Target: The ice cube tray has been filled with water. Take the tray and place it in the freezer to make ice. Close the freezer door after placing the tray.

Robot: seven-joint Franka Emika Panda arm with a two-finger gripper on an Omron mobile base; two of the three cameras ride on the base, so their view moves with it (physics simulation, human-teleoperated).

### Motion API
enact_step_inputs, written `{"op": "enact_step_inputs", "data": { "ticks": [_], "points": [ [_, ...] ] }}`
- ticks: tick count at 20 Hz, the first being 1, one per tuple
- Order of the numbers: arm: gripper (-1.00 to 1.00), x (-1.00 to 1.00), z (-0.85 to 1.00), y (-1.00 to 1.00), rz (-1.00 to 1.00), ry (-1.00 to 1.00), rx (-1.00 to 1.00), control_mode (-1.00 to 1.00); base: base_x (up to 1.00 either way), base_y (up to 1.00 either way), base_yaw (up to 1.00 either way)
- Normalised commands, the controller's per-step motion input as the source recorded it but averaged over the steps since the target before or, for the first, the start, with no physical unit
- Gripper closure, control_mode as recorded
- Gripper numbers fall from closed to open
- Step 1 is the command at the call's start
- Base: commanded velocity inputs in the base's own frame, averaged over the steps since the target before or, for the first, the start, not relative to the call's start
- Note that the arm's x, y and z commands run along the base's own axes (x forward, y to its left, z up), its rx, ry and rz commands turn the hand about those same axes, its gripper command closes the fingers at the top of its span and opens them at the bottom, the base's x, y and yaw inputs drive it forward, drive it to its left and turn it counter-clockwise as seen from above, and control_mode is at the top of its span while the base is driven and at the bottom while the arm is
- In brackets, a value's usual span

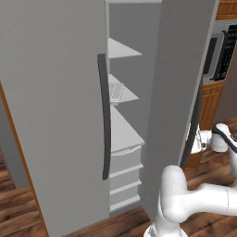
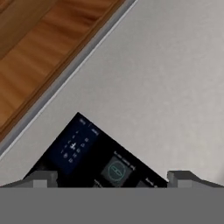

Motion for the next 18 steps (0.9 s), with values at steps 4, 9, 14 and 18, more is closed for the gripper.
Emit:
{"op": "enact_step_inputs", "data": {
  "ticks": [4, 9, 14, 18],
  "points": [
    [-1.00, 0.04, -0.21, 0.22, 0.00, -0.10, 0.00, -1.00, 0.00, 0.00, 0.00],
    [-1.00, 0.00, -0.23, 0.28, 0.02, -0.06, 0.00, -1.00, 0.00, 0.00, 0.00],
    [-1.00, 0.00, -0.14, 0.34, 0.02, -0.07, 0.00, -1.00, 0.00, 0.00, 0.00],
    [-1.00, 0.00, -0.08, 0.36, 0.01, -0.09, 0.00, -1.00, 0.00, 0.00, 0.00]
  ]
}}
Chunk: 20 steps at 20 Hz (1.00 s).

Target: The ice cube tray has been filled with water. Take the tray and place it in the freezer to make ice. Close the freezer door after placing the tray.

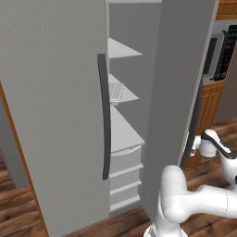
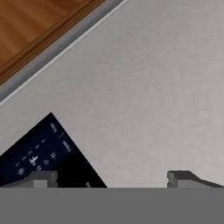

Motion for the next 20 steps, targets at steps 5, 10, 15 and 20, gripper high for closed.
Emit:
{"op": "enact_step_inputs", "data": {
  "ticks": [5, 10, 15, 20],
  "points": [
    [-1.00, -0.02, -0.04, 0.38, 0.00, -0.09, 0.00, -1.00, 0.00, 0.00, 0.00],
    [-1.00, -0.09, -0.01, 0.39, 0.00, -0.07, 0.00, -1.00, 0.00, 0.00, 0.00],
    [-1.00, -0.16, -0.01, 0.44, 0.00, -0.08, 0.00, -1.00, 0.00, 0.00, 0.00],
    [-1.00, -0.31, 0.00, 0.47, 0.00, -0.10, 0.00, -1.00, 0.00, 0.00, 0.00]
  ]
}}
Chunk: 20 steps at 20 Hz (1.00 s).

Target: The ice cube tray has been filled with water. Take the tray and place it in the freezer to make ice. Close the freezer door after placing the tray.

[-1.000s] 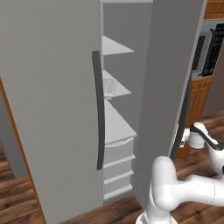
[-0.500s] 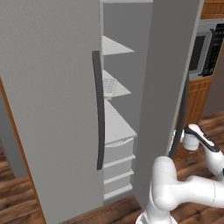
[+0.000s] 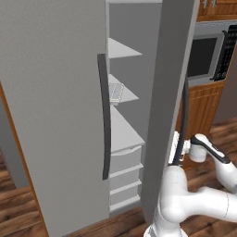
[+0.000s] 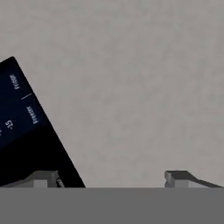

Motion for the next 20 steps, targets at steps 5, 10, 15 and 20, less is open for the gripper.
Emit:
{"op": "enact_step_inputs", "data": {
  "ticks": [5, 10, 15, 20],
  "points": [
    [-1.00, -0.27, -0.03, 0.67, 0.00, -0.14, -0.03, -1.00, 0.00, 0.00, 0.00],
    [-1.00, -0.06, -0.01, 0.86, 0.00, -0.11, -0.05, -1.00, 0.00, 0.00, 0.00],
    [-1.00, 0.00, 0.00, 0.88, -0.03, -0.08, -0.05, -1.00, 0.00, 0.00, 0.00],
    [-1.00, 0.06, 0.00, 0.75, -0.11, -0.05, -0.04, -1.00, 0.00, 0.00, 0.00]
  ]
}}
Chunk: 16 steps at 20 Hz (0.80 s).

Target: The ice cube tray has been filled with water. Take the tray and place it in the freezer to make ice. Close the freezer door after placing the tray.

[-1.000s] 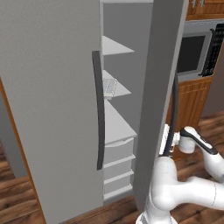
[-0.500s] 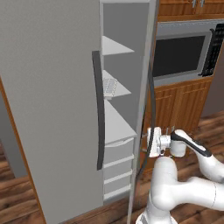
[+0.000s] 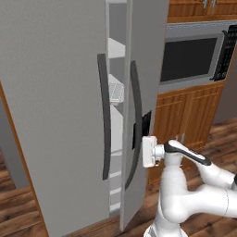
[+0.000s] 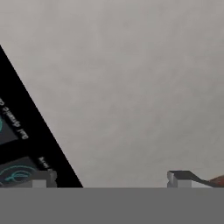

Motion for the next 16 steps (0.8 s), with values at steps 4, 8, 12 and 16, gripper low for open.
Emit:
{"op": "enact_step_inputs", "data": {
  "ticks": [4, 8, 12, 16],
  "points": [
    [-1.00, 0.16, 0.00, 0.56, -0.27, -0.08, -0.08, -1.00, 0.00, 0.00, 0.00],
    [-1.00, 0.34, 0.00, 0.51, -0.44, -0.02, -0.09, -1.00, 0.00, 0.00, 0.00],
    [-1.00, 0.51, 0.00, 0.23, -0.48, 0.02, -0.04, -1.00, 0.00, 0.00, 0.00],
    [-1.00, 0.75, 0.05, 0.03, -0.47, 0.19, -0.01, -1.00, 0.00, 0.00, 0.00]
  ]
}}
